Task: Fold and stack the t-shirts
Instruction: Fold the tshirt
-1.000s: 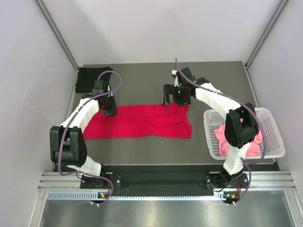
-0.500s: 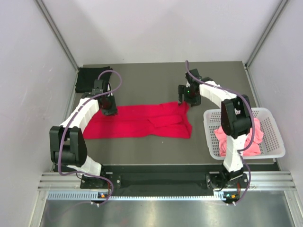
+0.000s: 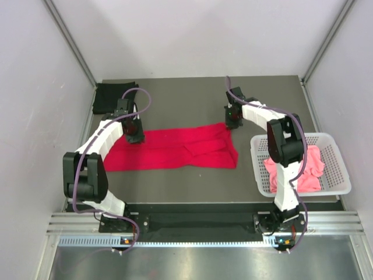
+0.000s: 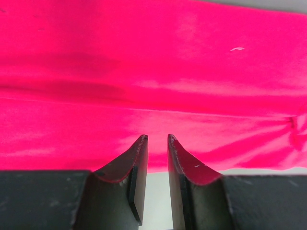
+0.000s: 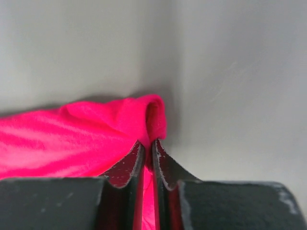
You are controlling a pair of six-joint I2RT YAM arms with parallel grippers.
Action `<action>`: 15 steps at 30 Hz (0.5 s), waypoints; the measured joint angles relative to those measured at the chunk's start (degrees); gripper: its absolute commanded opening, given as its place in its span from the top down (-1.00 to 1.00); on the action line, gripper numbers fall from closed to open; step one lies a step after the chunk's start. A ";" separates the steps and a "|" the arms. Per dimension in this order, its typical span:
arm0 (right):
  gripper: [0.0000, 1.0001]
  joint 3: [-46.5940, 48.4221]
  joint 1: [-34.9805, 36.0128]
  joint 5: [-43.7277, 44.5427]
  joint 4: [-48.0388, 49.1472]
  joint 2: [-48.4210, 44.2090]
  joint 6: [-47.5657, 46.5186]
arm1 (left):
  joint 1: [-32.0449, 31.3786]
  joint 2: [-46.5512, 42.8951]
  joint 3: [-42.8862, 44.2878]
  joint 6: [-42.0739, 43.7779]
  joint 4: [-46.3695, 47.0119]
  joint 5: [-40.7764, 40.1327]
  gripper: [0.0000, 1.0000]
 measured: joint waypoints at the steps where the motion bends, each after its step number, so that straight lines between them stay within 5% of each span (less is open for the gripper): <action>1: 0.88 0.46 -0.07 0.85 0.37 0.26 0.04 | 0.00 0.33 0.00 0.02 0.00 -0.20 0.43; 8: 0.81 12.79 -2.21 5.16 7.61 9.51 -2.51 | 0.00 2.78 0.98 0.20 -0.92 -0.66 0.45; 11: 0.57 24.13 -2.89 4.94 9.94 17.16 -3.63 | 0.00 3.50 1.55 0.22 -1.25 -0.83 0.45; 15: 0.00 41.40 -3.06 4.90 10.97 26.64 -2.64 | 0.00 3.74 2.01 0.33 -1.60 -1.05 0.45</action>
